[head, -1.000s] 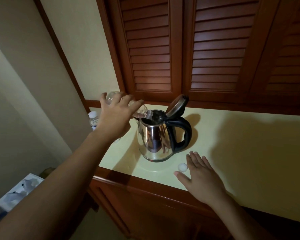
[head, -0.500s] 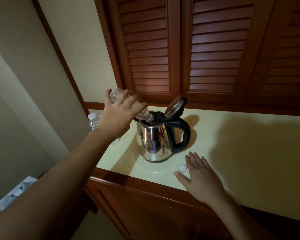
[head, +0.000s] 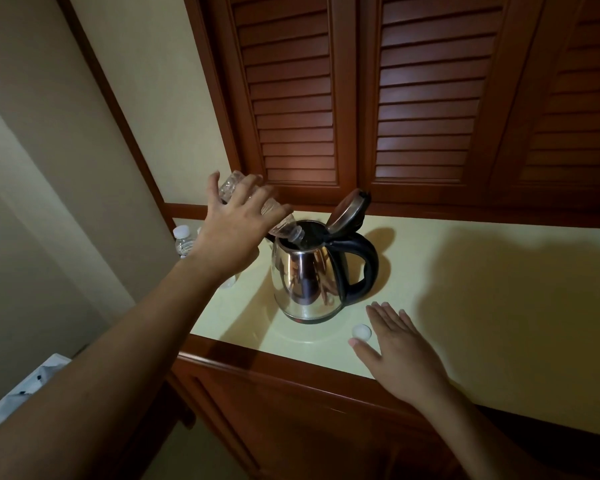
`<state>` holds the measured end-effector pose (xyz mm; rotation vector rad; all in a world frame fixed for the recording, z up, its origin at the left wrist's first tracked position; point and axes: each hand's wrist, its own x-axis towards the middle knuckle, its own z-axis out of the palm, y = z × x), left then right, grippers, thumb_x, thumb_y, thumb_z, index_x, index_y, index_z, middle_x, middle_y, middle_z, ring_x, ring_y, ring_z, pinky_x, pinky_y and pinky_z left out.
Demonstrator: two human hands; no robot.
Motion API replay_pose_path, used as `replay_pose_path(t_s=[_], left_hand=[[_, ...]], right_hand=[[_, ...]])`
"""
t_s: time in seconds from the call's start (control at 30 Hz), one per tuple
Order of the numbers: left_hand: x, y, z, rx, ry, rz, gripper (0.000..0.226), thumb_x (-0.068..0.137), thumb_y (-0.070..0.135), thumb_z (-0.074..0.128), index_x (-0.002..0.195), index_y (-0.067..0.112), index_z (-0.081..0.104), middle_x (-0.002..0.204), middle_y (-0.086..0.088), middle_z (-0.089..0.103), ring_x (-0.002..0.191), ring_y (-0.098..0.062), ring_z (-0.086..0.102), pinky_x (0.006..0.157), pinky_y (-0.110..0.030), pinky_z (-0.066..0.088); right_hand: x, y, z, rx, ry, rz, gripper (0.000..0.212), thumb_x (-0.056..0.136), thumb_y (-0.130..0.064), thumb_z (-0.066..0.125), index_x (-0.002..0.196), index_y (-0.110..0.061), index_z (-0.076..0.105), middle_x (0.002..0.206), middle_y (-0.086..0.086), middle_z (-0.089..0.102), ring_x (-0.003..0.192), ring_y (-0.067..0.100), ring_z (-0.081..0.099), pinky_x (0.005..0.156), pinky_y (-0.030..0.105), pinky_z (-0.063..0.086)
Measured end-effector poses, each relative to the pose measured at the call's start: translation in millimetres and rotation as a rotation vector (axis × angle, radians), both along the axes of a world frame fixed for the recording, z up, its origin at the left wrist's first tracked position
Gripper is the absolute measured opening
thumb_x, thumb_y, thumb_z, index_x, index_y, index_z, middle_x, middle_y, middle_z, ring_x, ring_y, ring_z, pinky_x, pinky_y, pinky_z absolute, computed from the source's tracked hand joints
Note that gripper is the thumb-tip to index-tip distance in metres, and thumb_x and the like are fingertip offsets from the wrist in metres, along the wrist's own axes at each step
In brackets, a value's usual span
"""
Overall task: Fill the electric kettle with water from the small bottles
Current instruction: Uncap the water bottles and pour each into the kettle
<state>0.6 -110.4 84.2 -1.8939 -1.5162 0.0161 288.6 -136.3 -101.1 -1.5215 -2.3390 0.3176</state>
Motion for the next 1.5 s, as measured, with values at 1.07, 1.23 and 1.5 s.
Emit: replay_pose_path(t_s=[1.07, 1.23, 1.5], left_hand=[[54, -108, -101, -0.576, -1.172, -0.381, 0.051, 0.092, 0.055, 0.061, 0.140, 0.037, 0.064, 0.136, 0.016, 0.067, 0.126, -0.008, 0.063, 0.100, -0.035, 0.054], [69, -101, -92, -0.839, -1.629, -0.463, 0.033, 0.093, 0.032, 0.069, 0.124, 0.030, 0.077, 0.120, -0.001, 0.079, 0.113, -0.023, 0.074, 0.094, -0.035, 0.058], [105, -70, -99, -1.791, -2.143, -0.429, 0.056, 0.092, 0.033, 0.076, 0.125, -0.011, 0.065, 0.104, -0.037, 0.067, 0.071, -0.034, 0.072, 0.056, -0.039, 0.062]], right_hand=[[32, -28, 89, 0.158, 0.304, 0.298, 0.052, 0.086, -0.053, 0.061, 0.127, -0.023, 0.069, 0.106, -0.019, 0.064, 0.105, 0.008, 0.053, 0.090, 0.027, 0.044], [47, -38, 100, 0.185, 0.436, 0.299, 0.038, 0.092, -0.050, 0.062, 0.123, -0.030, 0.071, 0.115, -0.022, 0.068, 0.111, -0.007, 0.059, 0.094, 0.013, 0.044], [84, -56, 125, 0.131, 0.512, 0.286, 0.034, 0.082, -0.051, 0.072, 0.114, -0.041, 0.071, 0.111, -0.028, 0.071, 0.113, -0.004, 0.063, 0.091, 0.010, 0.048]])
